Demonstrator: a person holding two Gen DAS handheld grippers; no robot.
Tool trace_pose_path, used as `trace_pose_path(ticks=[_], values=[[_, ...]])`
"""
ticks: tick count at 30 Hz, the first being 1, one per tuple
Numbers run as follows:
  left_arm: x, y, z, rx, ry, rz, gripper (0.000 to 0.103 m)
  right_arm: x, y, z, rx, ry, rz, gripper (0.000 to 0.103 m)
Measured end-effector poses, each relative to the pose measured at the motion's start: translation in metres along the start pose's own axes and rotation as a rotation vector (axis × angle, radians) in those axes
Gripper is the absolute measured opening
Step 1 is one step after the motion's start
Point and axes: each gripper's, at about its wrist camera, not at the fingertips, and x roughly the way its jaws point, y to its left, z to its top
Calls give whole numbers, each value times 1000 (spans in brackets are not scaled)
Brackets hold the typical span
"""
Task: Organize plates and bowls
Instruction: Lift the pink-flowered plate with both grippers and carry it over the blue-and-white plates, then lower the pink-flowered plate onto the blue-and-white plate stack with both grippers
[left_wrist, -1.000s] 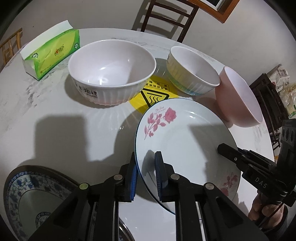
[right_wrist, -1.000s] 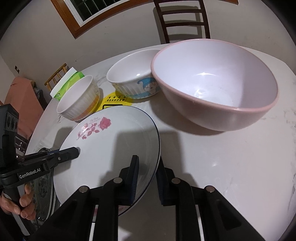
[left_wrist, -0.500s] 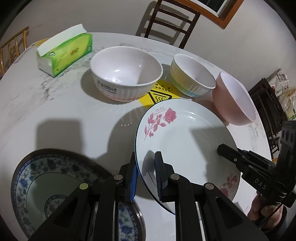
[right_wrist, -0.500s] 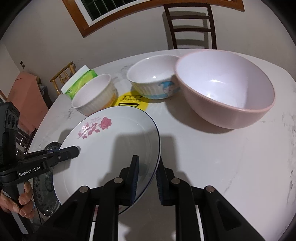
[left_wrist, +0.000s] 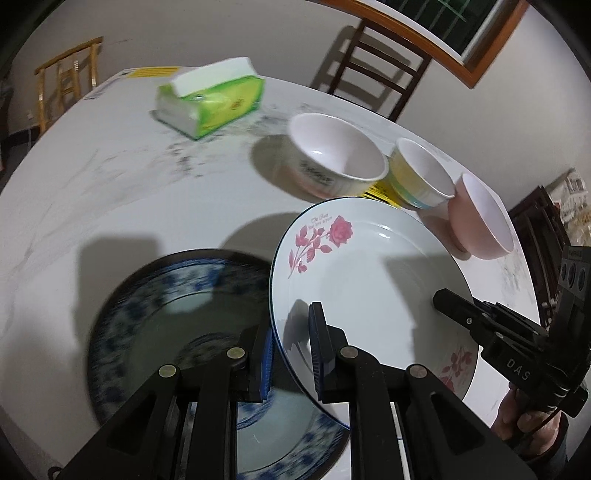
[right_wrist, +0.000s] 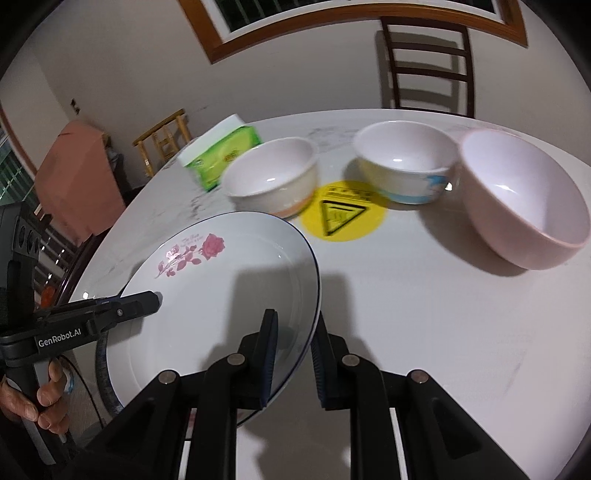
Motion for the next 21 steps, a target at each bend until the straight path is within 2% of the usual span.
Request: trace_pose_path(ticks=[11,21], values=[[-29,60,-28,-96,-18,37,14,22,59,-8,-74,45,53,18],[-36,88,-43,-138,-12,64,14,37,84,-18,-115,88,59,18]])
